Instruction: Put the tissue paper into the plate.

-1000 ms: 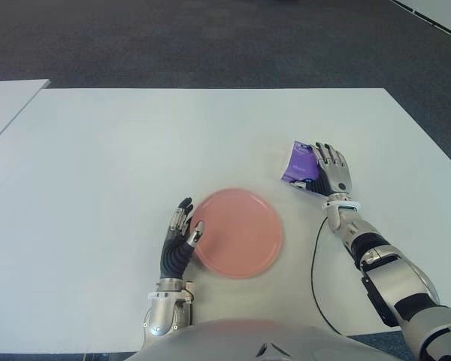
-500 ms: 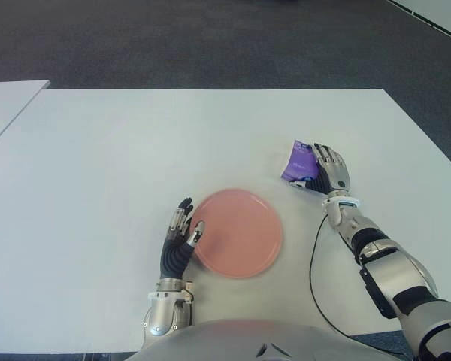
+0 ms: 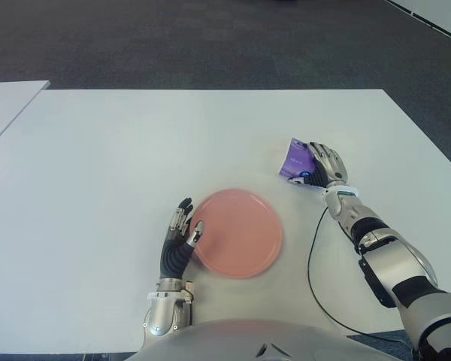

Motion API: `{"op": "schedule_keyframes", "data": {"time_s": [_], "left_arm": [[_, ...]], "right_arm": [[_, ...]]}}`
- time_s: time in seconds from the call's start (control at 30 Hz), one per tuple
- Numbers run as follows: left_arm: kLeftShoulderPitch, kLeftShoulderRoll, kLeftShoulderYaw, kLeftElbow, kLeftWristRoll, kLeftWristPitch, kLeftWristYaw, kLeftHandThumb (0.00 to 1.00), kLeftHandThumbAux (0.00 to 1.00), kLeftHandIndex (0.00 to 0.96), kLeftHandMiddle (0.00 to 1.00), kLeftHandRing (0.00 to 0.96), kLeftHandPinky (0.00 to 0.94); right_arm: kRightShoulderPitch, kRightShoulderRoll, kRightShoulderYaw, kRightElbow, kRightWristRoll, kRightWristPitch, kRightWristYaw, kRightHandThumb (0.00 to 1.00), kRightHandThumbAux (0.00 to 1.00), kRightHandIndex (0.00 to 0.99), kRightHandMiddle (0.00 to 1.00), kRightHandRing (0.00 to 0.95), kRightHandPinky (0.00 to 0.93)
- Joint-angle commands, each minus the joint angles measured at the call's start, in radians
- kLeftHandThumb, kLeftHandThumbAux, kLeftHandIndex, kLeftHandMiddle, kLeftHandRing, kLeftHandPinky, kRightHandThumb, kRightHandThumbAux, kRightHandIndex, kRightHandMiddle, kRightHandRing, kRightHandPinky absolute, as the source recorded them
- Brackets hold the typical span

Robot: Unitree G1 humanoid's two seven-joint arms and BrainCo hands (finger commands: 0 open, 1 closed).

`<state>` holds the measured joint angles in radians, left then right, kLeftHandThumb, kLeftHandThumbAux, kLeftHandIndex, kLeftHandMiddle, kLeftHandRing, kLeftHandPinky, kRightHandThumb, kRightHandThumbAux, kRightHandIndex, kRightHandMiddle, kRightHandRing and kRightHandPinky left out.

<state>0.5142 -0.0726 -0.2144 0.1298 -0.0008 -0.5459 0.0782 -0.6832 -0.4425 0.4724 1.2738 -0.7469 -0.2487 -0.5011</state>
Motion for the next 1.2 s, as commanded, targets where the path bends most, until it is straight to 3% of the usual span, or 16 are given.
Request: {"op": "schedule_keyframes", "data": {"time_s": [0.03,0.53,0.6,0.77,0.8,0.83,0.9,1.1,1.2], "left_arm": [[0.019,-0.061,0.0,0.118,-0.005,0.1,0.029,0.127,0.561,0.0,0.003,0.0,0.0],[0.03,-0.073,-0.015,0.109,-0.004,0.089,0.058,0.116,0.565,0.0,0.012,0.0,0.0],[0.036,-0.075,-0.019,0.099,-0.002,0.092,0.066,0.12,0.568,0.0,0.01,0.0,0.0],[0.044,-0.077,-0.025,0.083,0.025,0.097,0.108,0.131,0.583,0.0,0.005,0.0,0.0],[0.044,-0.076,-0.027,0.082,0.034,0.095,0.116,0.132,0.584,0.0,0.005,0.0,0.0],[0.044,-0.075,-0.028,0.081,0.04,0.094,0.123,0.132,0.584,0.0,0.004,0.0,0.0],[0.047,-0.071,-0.033,0.069,0.055,0.096,0.136,0.127,0.583,0.0,0.003,0.0,0.0],[0.045,-0.059,-0.041,0.05,0.083,0.091,0.152,0.103,0.579,0.003,0.006,0.0,0.003],[0.045,-0.055,-0.041,0.047,0.087,0.089,0.151,0.088,0.577,0.009,0.009,0.0,0.005]], "right_arm": [[0.073,0.041,0.062,0.066,-0.03,0.042,0.152,0.368,0.531,0.002,0.058,0.044,0.087],[0.07,0.083,0.131,0.097,-0.051,0.126,0.095,0.352,0.563,0.05,0.123,0.102,0.15],[0.071,0.082,0.144,0.098,-0.062,0.129,0.07,0.346,0.57,0.112,0.187,0.157,0.199],[0.07,0.07,0.199,0.102,-0.1,0.136,-0.001,0.358,0.602,0.36,0.48,0.437,0.409],[0.068,0.071,0.212,0.106,-0.109,0.143,-0.014,0.36,0.605,0.378,0.501,0.458,0.426],[0.066,0.072,0.223,0.109,-0.114,0.148,-0.022,0.476,0.646,0.396,0.542,0.51,0.471],[0.065,0.081,0.242,0.12,-0.127,0.165,-0.041,0.598,0.69,0.414,0.597,0.577,0.541],[0.065,0.084,0.264,0.123,-0.124,0.176,-0.086,0.678,0.719,0.43,0.682,0.673,0.696],[0.069,0.082,0.269,0.121,-0.115,0.174,-0.094,0.687,0.722,0.432,0.706,0.696,0.729]]}}
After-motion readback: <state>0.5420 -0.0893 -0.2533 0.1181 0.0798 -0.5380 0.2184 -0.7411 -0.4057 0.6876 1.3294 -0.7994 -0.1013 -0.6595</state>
